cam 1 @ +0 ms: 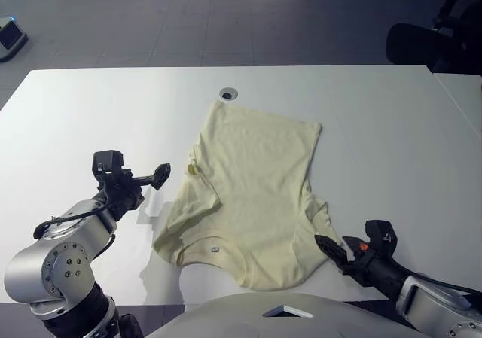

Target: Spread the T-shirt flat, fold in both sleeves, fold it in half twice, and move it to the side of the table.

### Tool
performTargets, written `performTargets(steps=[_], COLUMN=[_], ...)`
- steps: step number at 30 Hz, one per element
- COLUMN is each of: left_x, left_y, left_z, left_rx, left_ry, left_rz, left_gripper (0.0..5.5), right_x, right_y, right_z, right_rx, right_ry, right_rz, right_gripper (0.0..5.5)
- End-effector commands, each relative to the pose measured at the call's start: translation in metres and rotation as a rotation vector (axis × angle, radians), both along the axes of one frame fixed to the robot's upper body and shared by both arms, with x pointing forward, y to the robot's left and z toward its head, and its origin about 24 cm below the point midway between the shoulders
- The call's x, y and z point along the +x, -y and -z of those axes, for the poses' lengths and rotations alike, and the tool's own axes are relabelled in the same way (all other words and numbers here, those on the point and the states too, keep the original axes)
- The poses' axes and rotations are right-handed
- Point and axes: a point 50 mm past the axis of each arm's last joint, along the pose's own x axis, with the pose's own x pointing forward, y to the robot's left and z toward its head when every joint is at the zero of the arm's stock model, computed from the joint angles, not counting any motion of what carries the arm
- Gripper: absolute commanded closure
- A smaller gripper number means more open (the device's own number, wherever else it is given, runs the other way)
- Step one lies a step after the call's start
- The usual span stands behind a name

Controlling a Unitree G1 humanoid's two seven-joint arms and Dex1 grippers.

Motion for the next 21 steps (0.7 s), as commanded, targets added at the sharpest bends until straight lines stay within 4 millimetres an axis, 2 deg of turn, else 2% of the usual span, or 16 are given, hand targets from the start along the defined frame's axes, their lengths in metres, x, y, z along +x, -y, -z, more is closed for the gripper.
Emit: performTargets(steps=[1, 15, 19, 21], left_x=[0.001, 0.002, 0.002, 0.002], left_y=[-0.002, 0.001, 0.002, 0.002], left_z=[0.0, 0.001, 0.002, 0.003], left_rx=[0.026, 0.03, 0.029, 0.028], left_ry=[-0.002, -0.002, -0.001, -0.001], left_rz=[0.001, 0.001, -0.005, -0.007], left_gripper=[0.1, 0.1, 0.1, 0.1], right_x=[-0.009, -0.003, 0.006, 0.016], right_y=[-0.003, -0.002, 0.003, 0.011], right_z=[0.004, 0.002, 0.002, 0.001], right_rx=[-0.003, -0.041, -0.066, -0.094], right_ry=[-0.073, -0.051, -0.035, -0.015], right_rz=[-0.002, -0.012, -0.004, 0.011], right_gripper=[2.01, 4.33, 5.0, 5.32])
